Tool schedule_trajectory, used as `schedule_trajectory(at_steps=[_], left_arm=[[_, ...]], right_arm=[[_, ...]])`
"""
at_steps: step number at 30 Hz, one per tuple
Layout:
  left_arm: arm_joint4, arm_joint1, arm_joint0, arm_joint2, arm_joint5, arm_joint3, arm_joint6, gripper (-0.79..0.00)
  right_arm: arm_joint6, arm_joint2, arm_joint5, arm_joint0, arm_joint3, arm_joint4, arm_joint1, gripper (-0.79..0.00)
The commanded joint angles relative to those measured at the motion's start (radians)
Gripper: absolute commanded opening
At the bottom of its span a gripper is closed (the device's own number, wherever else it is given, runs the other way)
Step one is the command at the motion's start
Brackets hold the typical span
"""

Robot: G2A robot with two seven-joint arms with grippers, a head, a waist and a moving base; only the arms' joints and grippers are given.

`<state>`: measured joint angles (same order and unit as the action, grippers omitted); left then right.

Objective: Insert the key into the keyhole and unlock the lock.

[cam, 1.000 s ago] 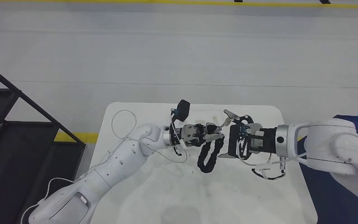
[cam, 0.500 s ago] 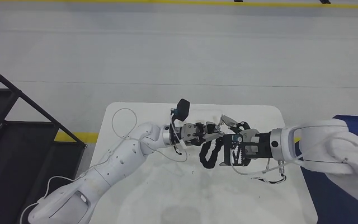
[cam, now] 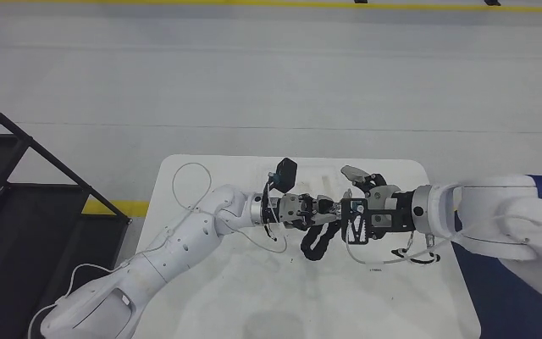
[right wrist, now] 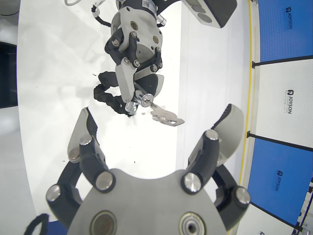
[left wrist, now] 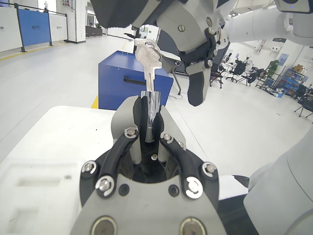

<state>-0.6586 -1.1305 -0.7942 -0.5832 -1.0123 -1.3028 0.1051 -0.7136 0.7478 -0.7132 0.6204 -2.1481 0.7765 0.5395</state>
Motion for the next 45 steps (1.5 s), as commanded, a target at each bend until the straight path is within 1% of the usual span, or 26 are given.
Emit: schedule_trajectory(at_steps=[1, 2, 4, 5, 7, 8, 9, 22, 25, 26, 27, 28, 30, 34, 35, 44, 45], left_arm=[[0.007, 0.004, 0.007, 0.009, 0.000, -0.002, -0.010, -0.785], [0.010, 0.005, 0.009, 0.013, 0.000, -0.003, -0.012, -0.785], [0.016, 0.008, 0.014, 0.019, 0.000, -0.003, -0.017, -0.785], [0.018, 0.010, 0.016, 0.022, 0.000, -0.004, -0.018, -0.785], [0.020, 0.013, 0.021, 0.028, 0.000, -0.004, -0.026, -0.785], [0.023, 0.015, 0.023, 0.031, 0.000, -0.004, -0.026, -0.785], [0.024, 0.016, 0.024, 0.033, 0.000, -0.004, -0.027, -0.785], [0.024, 0.035, 0.036, 0.046, 0.000, -0.009, -0.018, -0.785], [0.023, 0.039, 0.039, 0.047, 0.000, -0.009, -0.017, -0.785], [0.022, 0.040, 0.039, 0.047, 0.000, -0.010, -0.015, -0.785], [0.021, 0.040, 0.040, 0.048, 0.000, -0.010, -0.015, -0.785], [0.020, 0.041, 0.040, 0.049, 0.000, -0.010, -0.014, -0.785], [0.019, 0.043, 0.041, 0.050, 0.000, -0.011, -0.014, -0.785], [0.017, 0.045, 0.044, 0.053, 0.000, -0.012, -0.014, -0.785], [0.017, 0.045, 0.045, 0.054, 0.000, -0.012, -0.014, -0.785], [0.010, 0.046, 0.051, 0.057, 0.000, -0.012, -0.005, -0.785], [0.008, 0.047, 0.051, 0.056, 0.000, -0.011, -0.003, -0.785]], right_arm=[[0.017, 0.002, -0.016, 0.000, 0.009, 0.020, 0.004, 0.000], [0.023, 0.004, -0.023, 0.000, 0.011, 0.029, 0.005, -0.055], [0.034, 0.007, -0.039, 0.001, 0.017, 0.041, 0.008, -0.465], [0.040, 0.009, -0.044, 0.002, 0.018, 0.043, 0.010, -0.523], [0.050, 0.014, -0.054, 0.004, 0.022, 0.047, 0.012, -0.748], [0.053, 0.016, -0.060, 0.005, 0.023, 0.049, 0.013, -0.770], [0.059, 0.018, -0.064, 0.006, 0.024, 0.047, 0.014, -0.785], [0.057, 0.042, -0.077, 0.025, 0.035, 0.039, 0.024, -0.785], [0.054, 0.053, -0.081, 0.029, 0.035, 0.033, 0.024, -0.745], [0.054, 0.057, -0.081, 0.031, 0.035, 0.031, 0.024, -0.754], [0.052, 0.061, -0.083, 0.033, 0.035, 0.030, 0.024, -0.785], [0.049, 0.064, -0.085, 0.035, 0.034, 0.029, 0.024, -0.785], [0.046, 0.072, -0.086, 0.039, 0.032, 0.025, 0.023, -0.705], [0.055, 0.090, -0.087, 0.048, 0.033, 0.014, 0.023, -0.640], [0.057, 0.093, -0.089, 0.051, 0.033, 0.014, 0.023, -0.634], [0.066, 0.097, -0.086, 0.065, 0.021, 0.022, 0.032, -0.665], [0.067, 0.096, -0.085, 0.066, 0.021, 0.022, 0.034, -0.683]])
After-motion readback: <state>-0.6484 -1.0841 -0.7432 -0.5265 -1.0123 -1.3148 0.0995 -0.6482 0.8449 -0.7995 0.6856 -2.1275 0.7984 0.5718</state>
